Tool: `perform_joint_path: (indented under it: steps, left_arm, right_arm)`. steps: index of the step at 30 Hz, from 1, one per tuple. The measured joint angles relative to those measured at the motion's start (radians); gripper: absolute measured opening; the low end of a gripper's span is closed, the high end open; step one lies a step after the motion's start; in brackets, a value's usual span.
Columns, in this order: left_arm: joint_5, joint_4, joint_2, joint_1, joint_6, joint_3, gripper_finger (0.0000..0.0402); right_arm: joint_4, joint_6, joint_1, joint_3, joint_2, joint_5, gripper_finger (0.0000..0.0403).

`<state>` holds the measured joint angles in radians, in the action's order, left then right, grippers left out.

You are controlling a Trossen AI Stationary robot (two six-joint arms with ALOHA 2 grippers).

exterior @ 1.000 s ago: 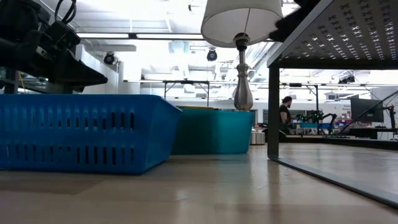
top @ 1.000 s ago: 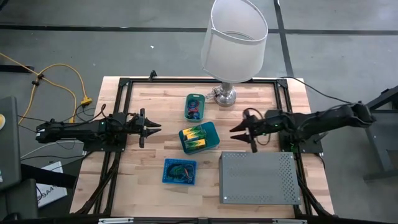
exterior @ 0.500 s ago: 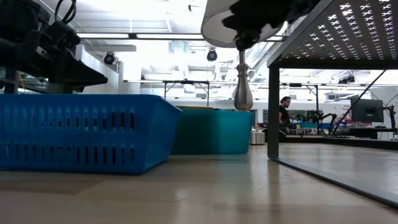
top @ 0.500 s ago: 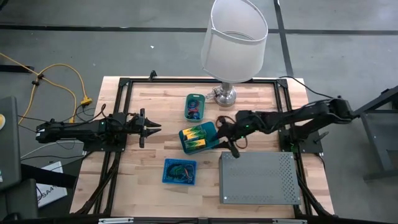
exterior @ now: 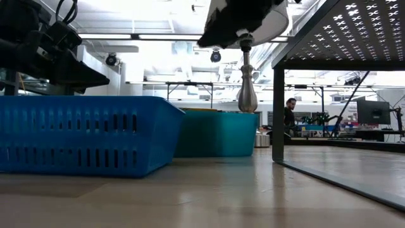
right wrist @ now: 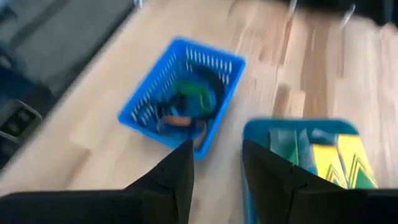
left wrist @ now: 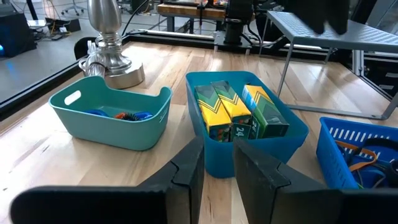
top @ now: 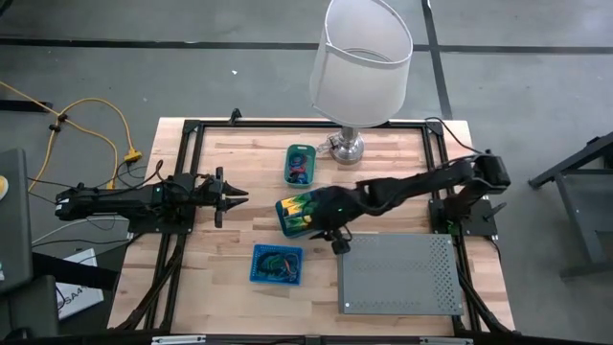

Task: Pick & Place Office Desk Supplies
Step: Put the top blue bin on the shelf

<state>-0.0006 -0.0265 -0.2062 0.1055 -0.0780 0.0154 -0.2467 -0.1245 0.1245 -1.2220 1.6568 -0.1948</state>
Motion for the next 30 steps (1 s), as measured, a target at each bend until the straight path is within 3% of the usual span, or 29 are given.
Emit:
perform_joint_path:
  steps: [14, 30]
  left_arm:
    - [0.000, -0.005, 0.000, 0.000, 0.000, 0.000, 0.0079]
    - [0.000, -0.006, 0.000, 0.000, 0.000, 0.000, 0.0079]
  right_arm:
    - [-0.044, -0.083, 0.001, -0.030, 0.149, 0.158, 0.0126]
    - [-0.086, -0.043, 0.043, -0.030, 0.170, 0.196, 0.0126]
